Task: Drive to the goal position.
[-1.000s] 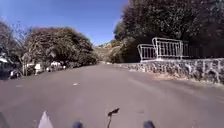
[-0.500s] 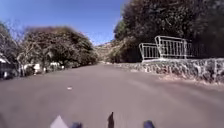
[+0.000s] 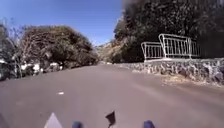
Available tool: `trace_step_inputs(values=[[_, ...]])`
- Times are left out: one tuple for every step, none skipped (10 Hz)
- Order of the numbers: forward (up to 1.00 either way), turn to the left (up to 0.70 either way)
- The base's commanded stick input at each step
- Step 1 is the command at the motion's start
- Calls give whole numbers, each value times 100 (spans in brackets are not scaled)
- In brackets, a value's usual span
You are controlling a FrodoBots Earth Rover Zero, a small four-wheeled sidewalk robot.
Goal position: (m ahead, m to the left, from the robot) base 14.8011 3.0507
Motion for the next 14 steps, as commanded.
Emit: trace_step_inputs(values=[[85, 0], [85, 0], [85, 0], [85, 0], [85, 0], [85, 0], [85, 0], [85, 0], [85, 0], [85, 0], [85, 0], [85, 0], [85, 0], [85, 0]])
